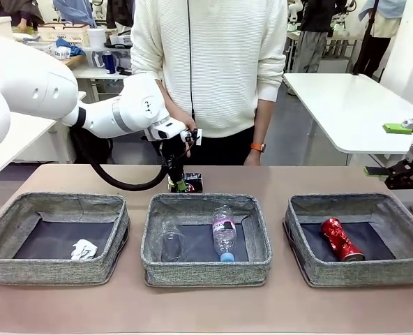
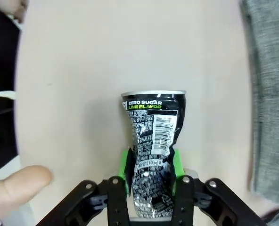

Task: Sort the waste into the appropriate baskets.
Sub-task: Pick up the waste item pointed out by the person.

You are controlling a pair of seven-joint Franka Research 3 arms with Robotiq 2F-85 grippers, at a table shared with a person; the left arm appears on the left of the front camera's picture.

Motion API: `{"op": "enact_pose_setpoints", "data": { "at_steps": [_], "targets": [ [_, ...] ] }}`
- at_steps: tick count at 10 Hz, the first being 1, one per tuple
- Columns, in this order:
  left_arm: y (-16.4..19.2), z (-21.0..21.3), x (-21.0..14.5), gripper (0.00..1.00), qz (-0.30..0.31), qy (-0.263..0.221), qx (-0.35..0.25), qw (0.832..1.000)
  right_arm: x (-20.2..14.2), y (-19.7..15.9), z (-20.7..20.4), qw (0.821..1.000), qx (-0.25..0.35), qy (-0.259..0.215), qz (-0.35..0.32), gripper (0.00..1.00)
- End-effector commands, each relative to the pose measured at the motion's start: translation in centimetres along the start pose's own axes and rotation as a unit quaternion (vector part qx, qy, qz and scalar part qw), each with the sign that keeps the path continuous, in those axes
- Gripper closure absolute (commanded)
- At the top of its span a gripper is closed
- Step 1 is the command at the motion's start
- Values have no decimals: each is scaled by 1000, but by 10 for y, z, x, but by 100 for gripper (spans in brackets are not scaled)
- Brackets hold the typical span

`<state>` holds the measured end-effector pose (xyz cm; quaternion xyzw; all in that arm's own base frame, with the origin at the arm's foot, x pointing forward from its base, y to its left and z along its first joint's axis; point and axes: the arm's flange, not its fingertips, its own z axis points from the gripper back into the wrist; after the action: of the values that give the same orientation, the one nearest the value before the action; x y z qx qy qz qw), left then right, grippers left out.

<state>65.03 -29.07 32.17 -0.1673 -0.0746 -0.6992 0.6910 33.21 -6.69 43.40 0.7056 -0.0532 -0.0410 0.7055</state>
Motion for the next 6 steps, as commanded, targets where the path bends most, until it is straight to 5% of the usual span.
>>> {"op": "enact_pose_setpoints", "data": {
  "at_steps": [1,4,5,6],
  "targets": [
    [-64,31,12,100,19,-4,-15,1000,-2,3,0,1000,0,4,0,0],
    [-185,91,50,100,94,16,77,993,-2,3,0,1000,0,4,0,0],
    [-214,111,67,100,219,-5,84,972,-2,3,0,1000,0,4,0,0],
    [-241,131,83,100,285,-65,165,942,-2,3,0,1000,0,4,0,0]
  ]
}}
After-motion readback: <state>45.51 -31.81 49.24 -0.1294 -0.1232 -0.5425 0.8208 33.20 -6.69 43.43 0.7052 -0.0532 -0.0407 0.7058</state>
